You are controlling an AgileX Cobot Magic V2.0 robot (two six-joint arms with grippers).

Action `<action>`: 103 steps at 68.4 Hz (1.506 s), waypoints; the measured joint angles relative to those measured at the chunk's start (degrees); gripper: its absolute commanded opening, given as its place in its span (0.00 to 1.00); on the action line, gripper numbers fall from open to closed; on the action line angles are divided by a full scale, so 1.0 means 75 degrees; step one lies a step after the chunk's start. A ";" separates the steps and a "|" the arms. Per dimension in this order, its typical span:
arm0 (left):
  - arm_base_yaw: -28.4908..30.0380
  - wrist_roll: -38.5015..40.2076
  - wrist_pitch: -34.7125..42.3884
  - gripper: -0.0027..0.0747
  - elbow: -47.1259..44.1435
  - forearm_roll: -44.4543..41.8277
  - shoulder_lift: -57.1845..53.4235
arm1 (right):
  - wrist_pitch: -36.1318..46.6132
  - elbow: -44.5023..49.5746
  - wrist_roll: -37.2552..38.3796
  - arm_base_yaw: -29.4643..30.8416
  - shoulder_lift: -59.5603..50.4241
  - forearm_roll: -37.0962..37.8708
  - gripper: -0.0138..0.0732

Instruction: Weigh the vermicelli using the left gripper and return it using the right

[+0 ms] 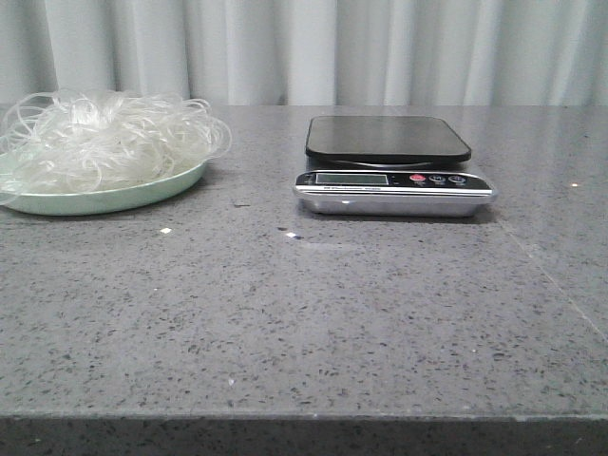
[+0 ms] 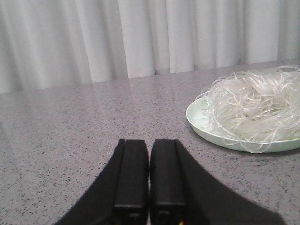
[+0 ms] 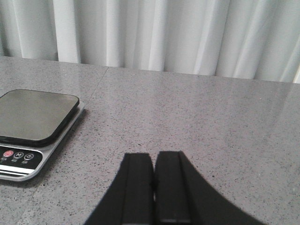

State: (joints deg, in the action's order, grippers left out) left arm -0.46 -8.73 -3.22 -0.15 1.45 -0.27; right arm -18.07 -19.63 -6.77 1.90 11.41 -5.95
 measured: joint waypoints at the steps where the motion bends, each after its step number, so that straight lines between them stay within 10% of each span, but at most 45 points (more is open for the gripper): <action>1: 0.0000 0.0000 0.0000 0.21 0.0000 0.0000 0.0000 | 0.0000 0.0000 0.0000 0.0000 0.0000 0.0000 0.33; 52: 0.0000 0.0000 0.0035 0.21 0.0000 0.0000 0.0000 | 0.1270 0.2736 0.0111 -0.0046 -0.1597 -0.0642 0.33; 103: 0.0000 0.0000 0.0035 0.21 0.0000 0.0000 0.0000 | 0.1349 0.2824 0.0258 -0.0090 -0.1597 -0.0713 0.33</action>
State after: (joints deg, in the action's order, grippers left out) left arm -0.46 -8.73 -2.96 -0.15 1.45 -0.27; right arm -7.95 1.55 -4.84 1.23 -0.57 -11.30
